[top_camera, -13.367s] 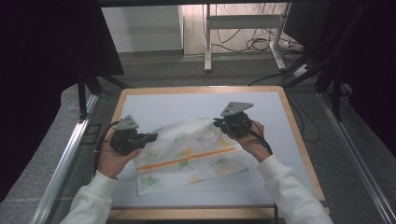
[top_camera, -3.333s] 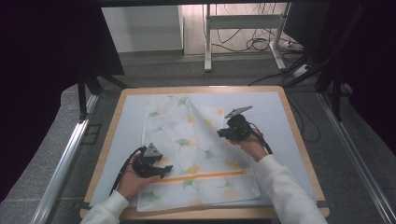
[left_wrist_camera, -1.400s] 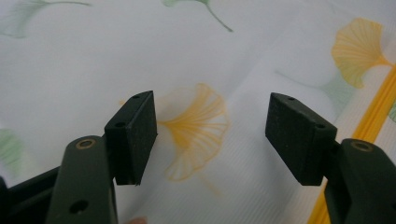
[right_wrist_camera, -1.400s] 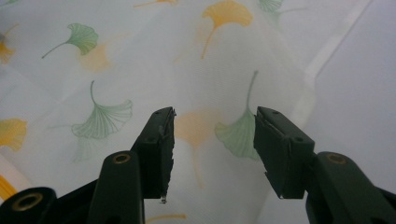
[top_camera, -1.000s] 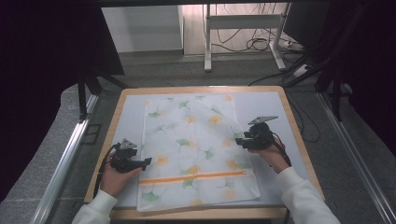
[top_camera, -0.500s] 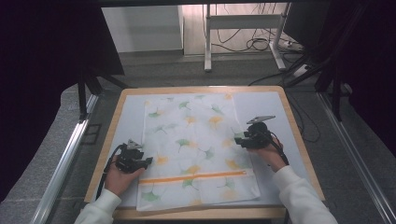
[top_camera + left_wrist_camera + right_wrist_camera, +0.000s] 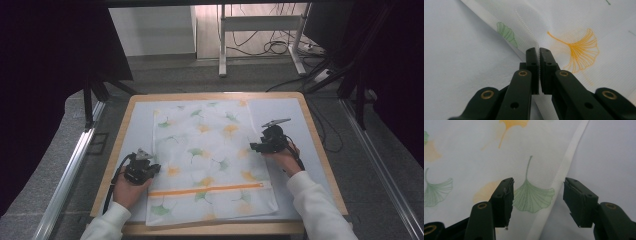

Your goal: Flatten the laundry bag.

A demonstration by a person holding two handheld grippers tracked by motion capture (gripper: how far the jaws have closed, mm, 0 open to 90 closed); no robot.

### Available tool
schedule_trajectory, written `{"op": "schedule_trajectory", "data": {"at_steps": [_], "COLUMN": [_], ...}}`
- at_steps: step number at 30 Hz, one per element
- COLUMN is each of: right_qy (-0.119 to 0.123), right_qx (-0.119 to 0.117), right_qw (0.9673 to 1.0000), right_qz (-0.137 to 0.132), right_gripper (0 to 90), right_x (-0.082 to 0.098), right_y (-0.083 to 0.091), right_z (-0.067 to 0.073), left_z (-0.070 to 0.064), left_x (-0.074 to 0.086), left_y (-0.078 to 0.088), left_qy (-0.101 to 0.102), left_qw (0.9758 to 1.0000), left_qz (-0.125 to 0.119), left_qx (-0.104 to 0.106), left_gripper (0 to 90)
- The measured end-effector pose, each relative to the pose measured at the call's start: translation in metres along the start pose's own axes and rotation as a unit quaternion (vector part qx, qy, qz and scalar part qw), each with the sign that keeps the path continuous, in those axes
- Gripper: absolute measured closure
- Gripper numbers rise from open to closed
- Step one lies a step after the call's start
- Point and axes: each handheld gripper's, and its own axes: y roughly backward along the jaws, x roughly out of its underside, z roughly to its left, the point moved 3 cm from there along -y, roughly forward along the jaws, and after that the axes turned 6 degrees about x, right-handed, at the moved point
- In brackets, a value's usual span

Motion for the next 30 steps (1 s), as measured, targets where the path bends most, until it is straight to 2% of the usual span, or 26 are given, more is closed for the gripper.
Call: {"op": "schedule_trajectory", "data": {"at_steps": [2, 4, 6, 7, 11, 12, 13, 14, 15, 16, 17, 18, 21, 22, 28, 30], "right_qy": [-0.003, 0.007, 0.02, 0.024, 0.036, 0.034, 0.034, 0.027, 0.027, 0.018, 0.018, 0.01, 0.006, 0.007, 0.014, 0.021], "right_qx": [-0.006, -0.014, -0.018, -0.022, -0.004, -0.002, -0.002, 0.003, 0.003, 0.006, 0.006, 0.005, 0.003, 0.004, 0.011, 0.014], "right_qw": [1.0, 0.9999, 0.9996, 0.9995, 0.9992, 0.9992, 0.9992, 0.9993, 0.9993, 0.9995, 0.9995, 0.9997, 0.9998, 0.9998, 0.9995, 0.9995], "right_qz": [0.006, 0.007, 0.003, 0.0, -0.017, -0.021, -0.021, -0.027, -0.027, -0.026, -0.026, -0.024, -0.018, -0.016, -0.025, -0.017], "right_gripper": [55.2, 71.9, 83.2, 86.2, 87.5, 87.5, 87.5, 87.5, 87.5, 87.2, 87.2, 86.8, 86.7, 86.7, 86.7, 86.7], "right_x": [-0.001, -0.002, -0.002, -0.003, -0.004, -0.003, -0.003, 0.002, 0.002, 0.01, 0.01, 0.02, 0.027, 0.028, 0.014, 0.008], "right_y": [-0.006, -0.009, -0.009, -0.008, 0.002, 0.007, 0.007, 0.015, 0.015, 0.023, 0.023, 0.027, 0.027, 0.023, 0.009, 0.0], "right_z": [0.0, 0.002, 0.003, 0.004, 0.006, 0.005, 0.005, 0.002, 0.002, -0.002, -0.002, -0.005, -0.007, -0.007, 0.0, 0.003], "left_z": [0.001, 0.001, 0.001, 0.002, 0.005, 0.007, 0.007, 0.007, 0.008, 0.007, 0.007, 0.005, 0.003, 0.004, 0.014, 0.019], "left_x": [0.0, 0.0, -0.001, -0.002, -0.009, -0.015, -0.015, -0.019, -0.023, -0.029, -0.029, -0.031, -0.032, -0.03, -0.027, -0.026], "left_y": [0.0, 0.0, 0.0, -0.001, -0.005, -0.009, -0.009, -0.012, -0.014, -0.018, -0.018, -0.019, -0.018, -0.014, -0.01, -0.012], "left_qy": [0.002, -0.003, -0.007, -0.006, -0.013, -0.014, -0.014, -0.016, -0.02, -0.024, -0.024, -0.027, -0.031, -0.025, -0.01, -0.004], "left_qw": [1.0, 1.0, 1.0, 1.0, 0.9999, 0.9999, 0.9999, 0.9998, 0.9998, 0.9995, 0.9995, 0.9994, 0.9992, 0.9993, 0.9998, 0.9999], "left_qz": [-0.003, -0.005, -0.005, -0.004, 0.0, 0.002, 0.002, 0.002, 0.003, 0.008, 0.008, 0.007, 0.009, 0.005, 0.001, 0.0], "left_qx": [0.002, 0.001, 0.0, 0.0, -0.001, 0.003, 0.003, 0.006, 0.01, 0.017, 0.017, 0.019, 0.023, 0.027, 0.017, 0.012], "left_gripper": [88.3, 88.5, 88.7, 88.8, 88.9, 89.0, 89.0, 89.0, 89.0, 89.0, 89.0, 89.0, 89.0, 89.0, 89.0, 89.0]}}
